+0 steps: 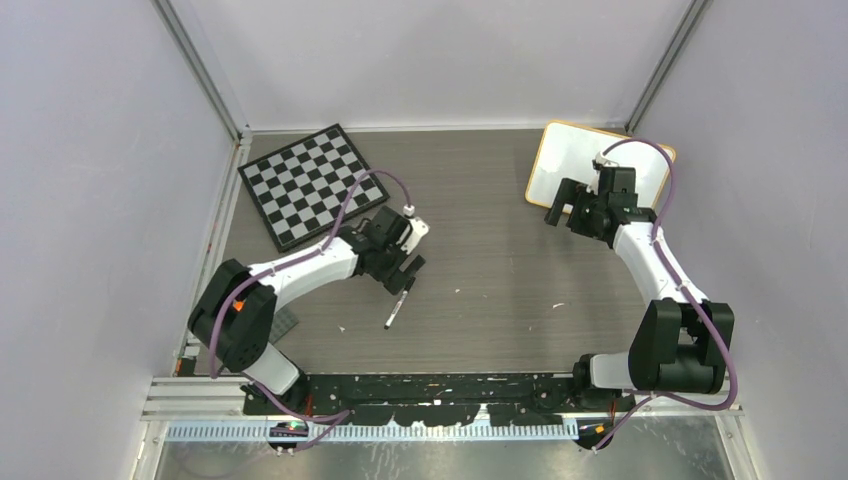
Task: Write a sentence on the whiteboard
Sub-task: Pick up the whiteboard marker at the center of the board.
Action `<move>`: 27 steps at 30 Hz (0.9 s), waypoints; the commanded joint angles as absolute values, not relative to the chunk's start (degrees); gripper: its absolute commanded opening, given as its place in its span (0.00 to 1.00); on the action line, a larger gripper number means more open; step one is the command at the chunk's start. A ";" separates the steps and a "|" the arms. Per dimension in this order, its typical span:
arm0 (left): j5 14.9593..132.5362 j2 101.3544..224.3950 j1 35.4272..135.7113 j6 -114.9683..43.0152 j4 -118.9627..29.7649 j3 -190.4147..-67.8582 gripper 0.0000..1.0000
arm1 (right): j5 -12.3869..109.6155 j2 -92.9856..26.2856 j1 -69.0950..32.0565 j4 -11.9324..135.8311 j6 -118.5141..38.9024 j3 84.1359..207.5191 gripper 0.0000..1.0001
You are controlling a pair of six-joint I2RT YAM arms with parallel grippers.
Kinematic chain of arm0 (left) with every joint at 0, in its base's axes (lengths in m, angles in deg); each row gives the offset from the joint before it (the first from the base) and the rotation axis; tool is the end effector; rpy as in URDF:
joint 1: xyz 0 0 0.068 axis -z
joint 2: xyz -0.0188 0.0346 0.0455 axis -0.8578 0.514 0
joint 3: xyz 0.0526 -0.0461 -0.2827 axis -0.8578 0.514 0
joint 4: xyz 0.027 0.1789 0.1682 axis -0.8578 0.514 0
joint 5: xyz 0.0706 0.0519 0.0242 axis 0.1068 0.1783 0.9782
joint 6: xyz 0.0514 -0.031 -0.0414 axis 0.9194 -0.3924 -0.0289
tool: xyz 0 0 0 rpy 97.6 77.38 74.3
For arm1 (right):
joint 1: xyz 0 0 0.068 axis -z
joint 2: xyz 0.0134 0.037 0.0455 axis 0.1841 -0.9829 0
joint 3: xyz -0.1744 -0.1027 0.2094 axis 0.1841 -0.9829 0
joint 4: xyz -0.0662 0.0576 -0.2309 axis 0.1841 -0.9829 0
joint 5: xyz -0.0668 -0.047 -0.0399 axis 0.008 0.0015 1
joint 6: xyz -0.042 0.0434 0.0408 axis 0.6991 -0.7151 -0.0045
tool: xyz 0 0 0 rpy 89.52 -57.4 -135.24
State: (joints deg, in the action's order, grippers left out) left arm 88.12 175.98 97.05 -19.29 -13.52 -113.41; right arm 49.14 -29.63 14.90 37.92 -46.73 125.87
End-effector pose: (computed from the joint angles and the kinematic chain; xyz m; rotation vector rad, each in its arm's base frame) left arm 0.2436 -0.1820 0.2078 0.9310 2.4568 -0.0576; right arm 0.2859 -0.0139 0.2636 0.3147 2.3619 0.2262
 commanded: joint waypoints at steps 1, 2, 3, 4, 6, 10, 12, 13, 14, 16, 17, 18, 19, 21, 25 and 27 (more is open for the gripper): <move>88.55 176.89 100.83 -21.46 -17.55 -112.56 0.89 | 50.45 -26.72 14.83 37.94 -47.35 124.84 1.00; 87.95 176.89 101.61 -21.42 -17.95 -112.19 0.87 | 50.71 -26.30 14.84 37.89 -47.21 124.57 1.00; 87.50 176.87 102.36 -21.48 -18.29 -111.78 0.86 | 50.86 -25.97 14.83 37.90 -47.03 124.40 1.00; 86.70 176.99 102.92 -21.54 -18.64 -111.41 0.85 | 51.01 -25.73 14.83 38.01 -46.93 124.22 1.00; 85.32 177.45 103.68 -21.70 -18.99 -110.88 0.81 | 51.02 -25.57 14.83 37.99 -46.87 124.08 1.00; 84.04 179.04 104.35 -21.04 -18.71 -111.57 0.72 | 51.11 -26.19 14.76 38.03 -46.81 124.15 1.00; 82.84 180.13 104.57 -20.43 -18.07 -112.20 0.64 | 52.22 -26.76 14.74 38.25 -47.39 124.24 1.00; 82.49 180.94 104.66 -20.11 -17.73 -112.66 0.61 | 52.87 -27.24 14.68 38.28 -47.88 124.37 1.00; 82.34 181.75 104.73 -19.83 -17.31 -113.09 0.58 | 53.21 -27.57 14.65 38.22 -47.85 124.48 1.00; 82.27 183.29 104.69 -18.74 -15.96 -114.08 0.51 | 53.88 -28.24 14.65 38.20 -47.99 124.55 1.00; 81.04 183.82 104.69 -18.19 -15.24 -114.49 0.48 | 54.04 -28.63 14.58 38.40 -48.09 124.47 1.00; 80.43 184.26 104.69 -17.71 -14.85 -114.75 0.45 | 54.18 -28.97 14.57 38.64 -48.07 124.38 1.00; 80.05 184.66 104.68 -17.17 -14.87 -114.75 0.41 | 54.33 -29.34 14.44 39.02 -48.06 124.27 1.00; 79.76 185.67 104.74 -16.42 -14.86 -114.97 0.34 | 55.43 -30.41 14.18 40.14 -49.00 124.00 1.00; 81.12 188.84 104.04 -15.96 -12.64 -117.75 0.07 | 56.08 -33.40 13.95 41.87 -49.57 124.40 0.99; 79.53 189.44 102.54 -16.62 -10.18 -120.13 0.02 | 58.18 -34.99 13.75 43.31 -49.56 124.50 0.95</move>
